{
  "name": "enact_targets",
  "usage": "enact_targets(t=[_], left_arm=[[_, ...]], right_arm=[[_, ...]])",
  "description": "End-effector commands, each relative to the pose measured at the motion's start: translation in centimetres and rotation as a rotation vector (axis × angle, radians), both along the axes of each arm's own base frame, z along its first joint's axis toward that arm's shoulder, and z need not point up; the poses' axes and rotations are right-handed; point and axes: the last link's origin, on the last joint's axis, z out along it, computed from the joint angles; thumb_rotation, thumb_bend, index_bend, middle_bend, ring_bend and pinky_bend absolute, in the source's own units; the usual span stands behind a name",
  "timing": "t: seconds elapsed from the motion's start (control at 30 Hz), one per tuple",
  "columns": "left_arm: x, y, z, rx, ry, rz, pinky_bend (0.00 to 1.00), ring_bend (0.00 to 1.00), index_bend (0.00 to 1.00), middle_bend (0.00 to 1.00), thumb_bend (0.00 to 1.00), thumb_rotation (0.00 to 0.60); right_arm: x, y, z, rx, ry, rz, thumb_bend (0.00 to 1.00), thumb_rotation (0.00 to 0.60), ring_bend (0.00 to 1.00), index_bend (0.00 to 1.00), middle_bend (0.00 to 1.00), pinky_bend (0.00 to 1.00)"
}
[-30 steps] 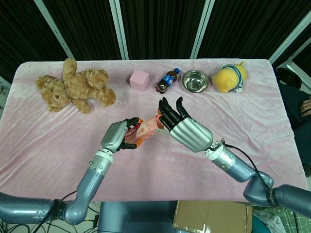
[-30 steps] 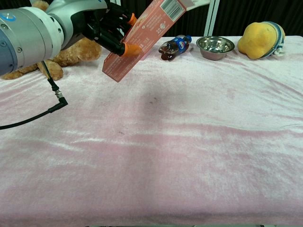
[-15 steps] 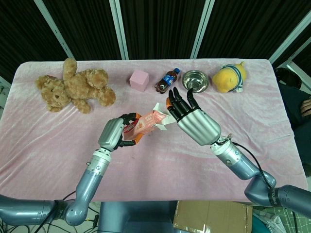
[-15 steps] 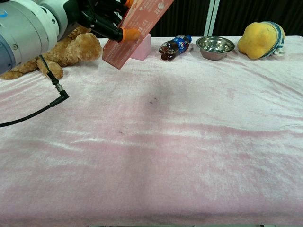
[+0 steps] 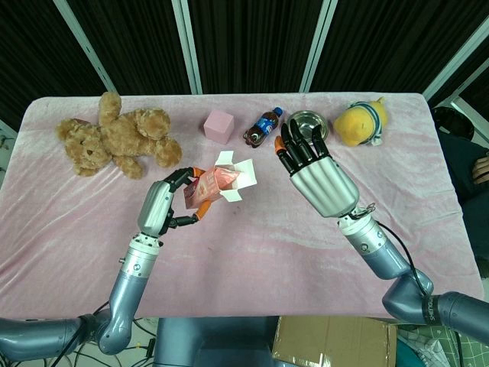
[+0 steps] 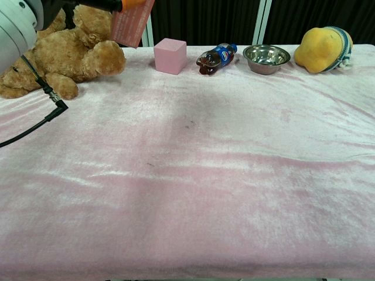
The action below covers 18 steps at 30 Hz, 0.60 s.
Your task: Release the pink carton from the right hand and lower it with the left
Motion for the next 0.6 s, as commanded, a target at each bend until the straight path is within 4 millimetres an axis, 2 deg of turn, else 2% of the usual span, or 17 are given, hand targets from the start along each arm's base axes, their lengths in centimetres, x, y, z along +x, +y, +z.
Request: enact_targets(t=[0.03, 0.3, 0.47, 0.6], left_arm=[[-0.78, -0.29, -0.22, 0.043, -0.058, -0.021, 0.42, 0.3, 0.41, 0.36, 0.46, 0.6], [-1.16, -0.41, -0.65, 0.039, -0.039, -0.025, 0.44, 0.31, 0.38, 0.34, 0.41, 0.6], [-1.45, -0.3, -0.63, 0.042, -0.028, -0.008, 0.61, 0.48, 0.53, 0.52, 0.46, 0.6], [-1.64, -0.3, -0.6, 0.051, -0.016, -0.016, 0.61, 0.48, 0.52, 0.52, 0.44, 0.6]], right_arm=[[-0.03, 0.0, 0.15, -0.002, -0.008, -0.007, 0.27, 0.6, 0.1, 0.2, 0.15, 0.31], [-0.3, 0.09, 0.06, -0.002, -0.01, -0.019, 0.27, 0.6, 0.1, 0.2, 0.15, 0.31], [-0.49, 0.15, -0.01, 0.005, -0.011, -0.027, 0.27, 0.6, 0.1, 0.2, 0.15, 0.31], [-0.77, 0.11, -0.01, 0.012, -0.012, -0.038, 0.27, 0.6, 0.1, 0.2, 0.15, 0.31]])
